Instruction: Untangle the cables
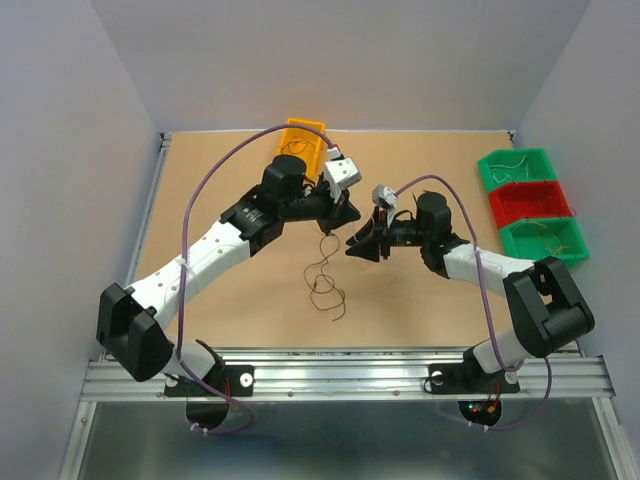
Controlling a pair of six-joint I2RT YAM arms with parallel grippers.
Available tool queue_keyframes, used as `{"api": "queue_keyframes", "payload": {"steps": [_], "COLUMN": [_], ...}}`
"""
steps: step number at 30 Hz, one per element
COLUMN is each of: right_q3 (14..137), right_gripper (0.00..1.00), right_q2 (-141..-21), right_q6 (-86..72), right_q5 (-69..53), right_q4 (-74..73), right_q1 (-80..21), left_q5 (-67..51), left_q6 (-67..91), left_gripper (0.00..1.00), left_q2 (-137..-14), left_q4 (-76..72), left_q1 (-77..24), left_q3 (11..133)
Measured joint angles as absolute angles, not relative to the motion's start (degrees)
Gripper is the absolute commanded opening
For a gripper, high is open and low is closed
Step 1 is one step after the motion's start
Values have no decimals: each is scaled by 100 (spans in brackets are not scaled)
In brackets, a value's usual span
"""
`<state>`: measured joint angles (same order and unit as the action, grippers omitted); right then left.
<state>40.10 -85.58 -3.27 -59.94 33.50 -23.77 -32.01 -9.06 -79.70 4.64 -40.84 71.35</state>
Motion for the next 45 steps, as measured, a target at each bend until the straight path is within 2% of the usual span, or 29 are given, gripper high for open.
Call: {"api": "queue_keyframes", "payload": {"steps": [9,13,20,22,23,24,31,32,35,36,39,42,45], "right_q3": [4053,4056,4056,4056,4056,4056,4056,4056,4075,4104,4362,4993,5927], "right_gripper": [39,28,27,20,9,2,1,1,1,1,1,0,1], "right_q2": [-8565,-8565,-8558,-8543,-8534,-8521,-8390,-8359,-8283,-8274,-8291,-8593,-9251], "right_q6": [-250,-255,-255,-255,-255,-270,-436,-478,-631,-676,-987,-1500,-2204], "right_q5": [-6010,-5948,-5800,-5723,-5680,-5631,-5006,-4882,-4515,-4405,-3765,-3273,-2740], "right_q4": [3345,3341,3319,3301,3301,3297,3234,3223,3240,3234,2969,2687,2471], "right_q1": [-2414,-2414,-2414,-2414,-2414,-2414,-2414,-2414,-2408,-2408,-2292,-1820,-864], "left_q5": [-3529,-3603,-3664,-3662,-3662,-3660,-3531,-3494,-3393,-3343,-3100,-2805,-2711], "left_q6": [-513,-423,-403,-403,-403,-405,-386,-364,-242,-207,-174,-139,-119], "left_gripper": [0,0,0,0,0,0,0,4,26,39,60,66,67], "left_q2": [-7944,-7942,-7942,-7942,-7942,-7942,-7942,-7946,-8005,-8044,-8152,-8189,-8213], "left_q4": [416,399,386,381,377,364,246,215,102,40,-209,-467,-609], "left_q1": [-3205,-2969,-2954,-2950,-2950,-2947,-2797,-2735,-2530,-2493,-2349,-2084,-1892], "left_q3": [7148,7148,7148,7148,7146,7140,7083,7070,7035,7006,6886,6654,6554]}}
